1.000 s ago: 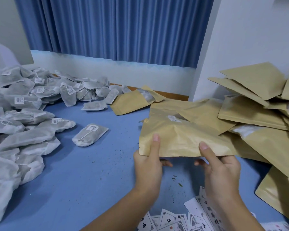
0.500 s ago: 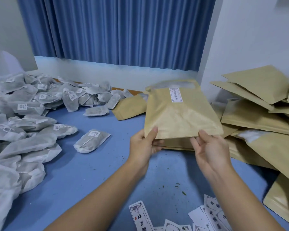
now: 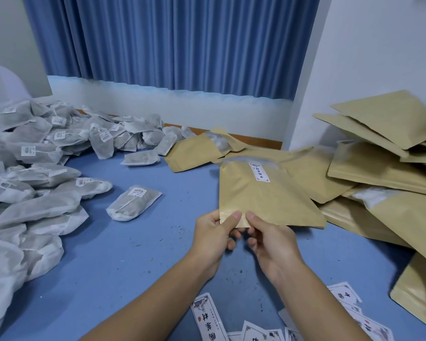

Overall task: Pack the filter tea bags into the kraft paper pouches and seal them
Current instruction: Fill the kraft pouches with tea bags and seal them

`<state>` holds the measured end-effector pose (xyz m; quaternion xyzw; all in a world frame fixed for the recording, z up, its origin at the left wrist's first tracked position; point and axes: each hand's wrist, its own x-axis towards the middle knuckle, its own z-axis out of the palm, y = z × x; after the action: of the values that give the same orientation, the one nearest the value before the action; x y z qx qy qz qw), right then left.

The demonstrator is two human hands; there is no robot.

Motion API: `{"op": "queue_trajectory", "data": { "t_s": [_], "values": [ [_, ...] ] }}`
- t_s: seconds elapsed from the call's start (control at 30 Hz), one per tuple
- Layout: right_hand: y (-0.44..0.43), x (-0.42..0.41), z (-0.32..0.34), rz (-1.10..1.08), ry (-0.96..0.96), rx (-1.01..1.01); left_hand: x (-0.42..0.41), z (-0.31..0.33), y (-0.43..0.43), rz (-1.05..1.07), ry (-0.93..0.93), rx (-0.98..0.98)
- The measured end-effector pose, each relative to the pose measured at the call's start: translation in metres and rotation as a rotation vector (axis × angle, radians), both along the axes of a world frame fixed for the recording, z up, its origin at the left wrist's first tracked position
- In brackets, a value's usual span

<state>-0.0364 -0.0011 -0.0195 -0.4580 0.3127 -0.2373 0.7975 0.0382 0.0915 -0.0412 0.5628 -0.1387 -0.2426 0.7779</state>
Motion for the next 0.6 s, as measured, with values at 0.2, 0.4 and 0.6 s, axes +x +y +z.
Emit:
{"op": "queue_trajectory", "data": {
  "t_s": [0.2, 0.4, 0.6],
  "values": [
    [0.002, 0.002, 0.001, -0.013, -0.011, -0.048, 0.000, -0.002, -0.004, 0.112, 0.050, -0.013],
    [-0.014, -0.009, 0.003, -0.123, -0.073, -0.013, -0.001, 0.000, -0.004, 0.097, 0.139, -0.152],
    [-0.017, -0.013, 0.002, -0.075, -0.072, -0.017, -0.003, 0.002, -0.007, 0.111, 0.123, -0.060]
  ]
}}
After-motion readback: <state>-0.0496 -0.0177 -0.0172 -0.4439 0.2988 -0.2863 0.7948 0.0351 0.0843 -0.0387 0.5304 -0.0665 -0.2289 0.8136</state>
